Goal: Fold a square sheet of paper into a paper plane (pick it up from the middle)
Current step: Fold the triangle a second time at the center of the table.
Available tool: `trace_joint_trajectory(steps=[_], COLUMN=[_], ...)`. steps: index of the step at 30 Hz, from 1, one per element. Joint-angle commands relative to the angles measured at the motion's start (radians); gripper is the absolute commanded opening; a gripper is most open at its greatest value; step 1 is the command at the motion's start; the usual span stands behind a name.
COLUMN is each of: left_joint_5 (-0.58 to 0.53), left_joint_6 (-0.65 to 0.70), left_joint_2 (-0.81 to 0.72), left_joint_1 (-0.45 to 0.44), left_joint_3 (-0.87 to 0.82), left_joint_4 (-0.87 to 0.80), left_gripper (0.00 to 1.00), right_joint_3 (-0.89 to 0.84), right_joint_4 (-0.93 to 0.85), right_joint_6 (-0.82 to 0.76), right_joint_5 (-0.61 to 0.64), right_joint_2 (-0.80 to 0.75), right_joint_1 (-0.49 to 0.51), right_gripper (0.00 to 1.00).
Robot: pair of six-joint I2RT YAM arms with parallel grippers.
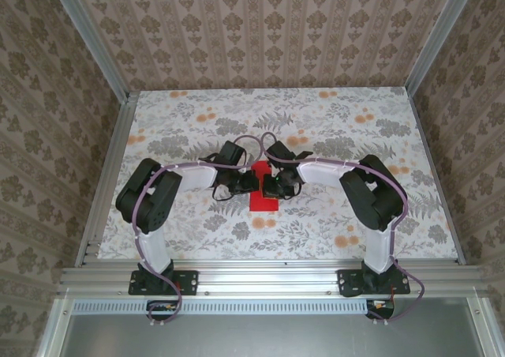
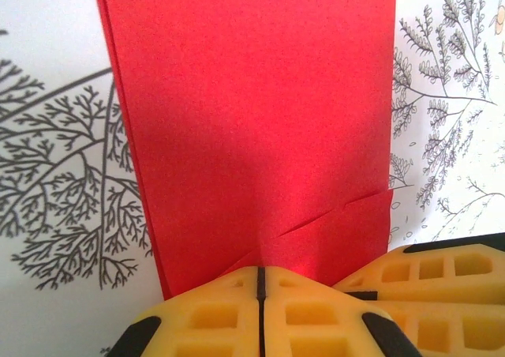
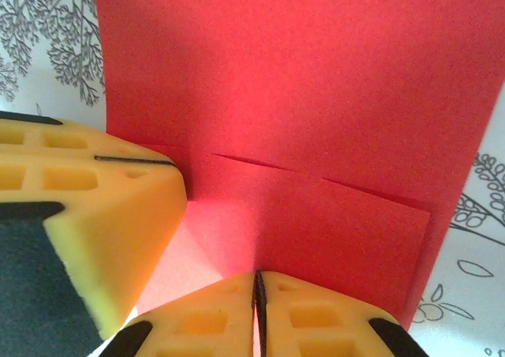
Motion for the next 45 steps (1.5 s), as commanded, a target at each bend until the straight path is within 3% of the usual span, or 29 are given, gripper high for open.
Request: trace_joint_trajectory(steps=[1,6,12,20,27,45], left_joint_5=[-0.075,-0.089,-0.091,-0.088,-0.091,-0.109], left_joint_6=[0.029,0.031,0.025,0.014,0.011,0.014], left_joint_2=[0.048,0.057,0.059,0.059,0.057,0.076], left_joint_1=[-0.004,-0.002,-0.002,-0.002,0.000,0.021], left_joint_3=[0.000,0.000,-0.006,-0.014,-0.017,-0.014], left_joint_4=[-0.098,-0.109,-0.105,-0.095,-0.092,-0.107], left_gripper=[0.07,0.07,0.07,0.07,0.06,0.06], right_joint_3=[-0.065,-0.141,-0.104,-0.052,-0.079,-0.291], right_joint_4=[-0.015,0.008,0.039,0.113,0.068,-0.067], right_joint_6=[0.003,-0.039,-0.050,-0.003,-0.008,-0.095], right_joint_5=[-0.060,-0.145,-0.138,-0.173,-0.164,-0.223], right_joint_2=[0.001,-0.041,-0.105,-0.018,0.021,-0.126], right_joint_1=[0.002,0.002,-0.005,0.000,0.000,-0.002], right_gripper=[0.11,0.11,0.11,0.11,0.10,0.10])
